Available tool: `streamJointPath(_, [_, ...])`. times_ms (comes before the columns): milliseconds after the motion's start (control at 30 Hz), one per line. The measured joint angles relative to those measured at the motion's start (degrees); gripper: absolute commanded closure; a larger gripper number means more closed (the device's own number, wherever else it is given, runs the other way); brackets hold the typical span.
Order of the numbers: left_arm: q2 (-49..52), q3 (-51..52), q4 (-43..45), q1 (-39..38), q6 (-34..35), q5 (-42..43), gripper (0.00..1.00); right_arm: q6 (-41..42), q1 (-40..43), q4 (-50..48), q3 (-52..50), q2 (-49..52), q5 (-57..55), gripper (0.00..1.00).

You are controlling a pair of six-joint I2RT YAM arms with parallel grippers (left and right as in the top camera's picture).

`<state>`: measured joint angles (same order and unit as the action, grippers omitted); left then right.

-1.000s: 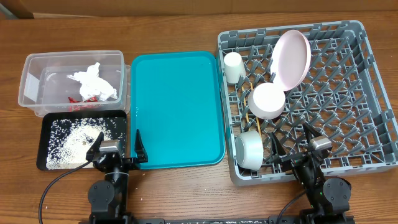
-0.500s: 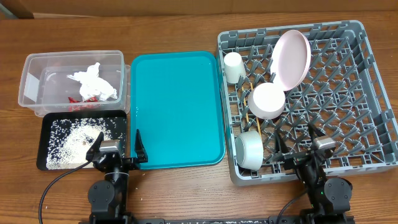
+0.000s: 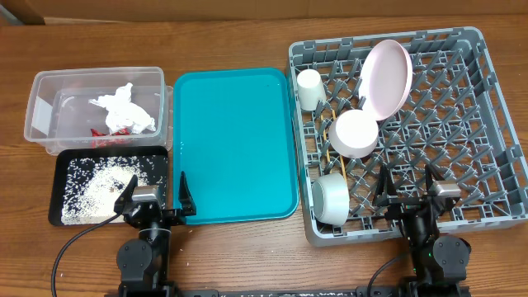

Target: Sort waste into correct bins and load items into the dishwasher

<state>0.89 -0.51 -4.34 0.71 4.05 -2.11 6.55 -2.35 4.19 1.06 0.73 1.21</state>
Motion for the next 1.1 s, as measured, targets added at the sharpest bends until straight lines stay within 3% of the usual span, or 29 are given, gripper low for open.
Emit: streamJointPath(1100, [0.0,0.0,0.0,0.0,0.0,0.0,0.0,-5.7,-0.3,0.7,0.0,0.0,2.8,0.0])
